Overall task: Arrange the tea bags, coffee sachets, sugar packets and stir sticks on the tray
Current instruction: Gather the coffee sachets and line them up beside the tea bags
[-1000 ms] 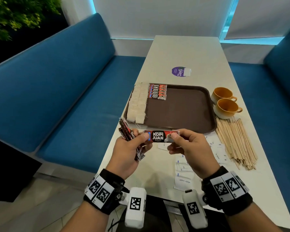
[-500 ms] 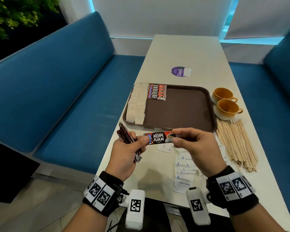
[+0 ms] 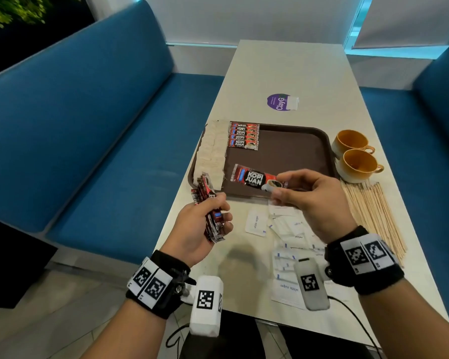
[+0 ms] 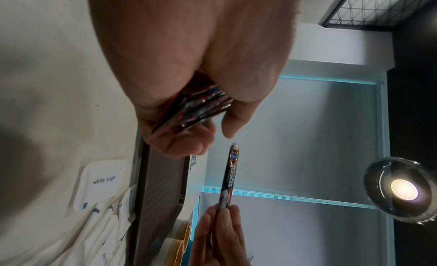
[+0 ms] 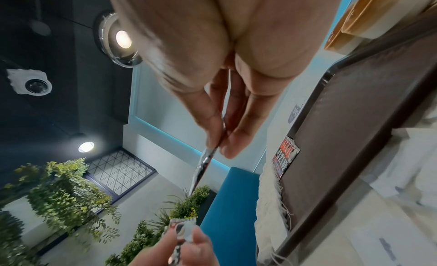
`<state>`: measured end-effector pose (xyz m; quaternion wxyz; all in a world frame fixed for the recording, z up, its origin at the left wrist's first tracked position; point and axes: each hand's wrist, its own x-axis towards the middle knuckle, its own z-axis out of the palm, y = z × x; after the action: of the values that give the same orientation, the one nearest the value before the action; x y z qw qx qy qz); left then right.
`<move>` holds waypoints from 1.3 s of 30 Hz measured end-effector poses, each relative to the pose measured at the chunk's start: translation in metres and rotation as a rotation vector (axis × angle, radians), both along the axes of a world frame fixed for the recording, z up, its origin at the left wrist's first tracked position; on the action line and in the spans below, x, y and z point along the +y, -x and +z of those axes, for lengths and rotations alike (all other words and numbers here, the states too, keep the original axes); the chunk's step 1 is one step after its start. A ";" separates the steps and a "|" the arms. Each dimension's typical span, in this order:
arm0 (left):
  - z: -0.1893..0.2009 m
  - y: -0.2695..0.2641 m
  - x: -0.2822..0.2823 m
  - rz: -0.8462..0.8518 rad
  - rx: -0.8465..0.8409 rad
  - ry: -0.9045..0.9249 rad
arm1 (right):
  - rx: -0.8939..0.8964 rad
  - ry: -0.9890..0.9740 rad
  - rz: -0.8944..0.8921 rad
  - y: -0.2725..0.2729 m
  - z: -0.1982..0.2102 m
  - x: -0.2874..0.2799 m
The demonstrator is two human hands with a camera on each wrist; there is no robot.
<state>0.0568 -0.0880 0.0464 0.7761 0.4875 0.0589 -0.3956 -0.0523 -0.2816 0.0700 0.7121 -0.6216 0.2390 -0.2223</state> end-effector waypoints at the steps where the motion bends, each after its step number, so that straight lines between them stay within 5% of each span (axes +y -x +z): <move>1: 0.000 -0.002 0.000 -0.014 0.005 0.002 | 0.009 -0.011 -0.006 -0.006 0.000 -0.006; 19: -0.030 -0.024 0.004 -0.089 0.037 0.032 | 0.318 -0.018 -0.164 -0.187 -0.077 -0.109; 39: -0.040 -0.034 0.003 -0.107 0.078 -0.009 | 0.614 0.417 -0.052 -0.224 -0.098 -0.118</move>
<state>0.0912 -0.0850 0.0068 0.7488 0.4776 0.0650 -0.4549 0.1712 -0.3991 -0.0282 0.4593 -0.7849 0.4067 -0.0873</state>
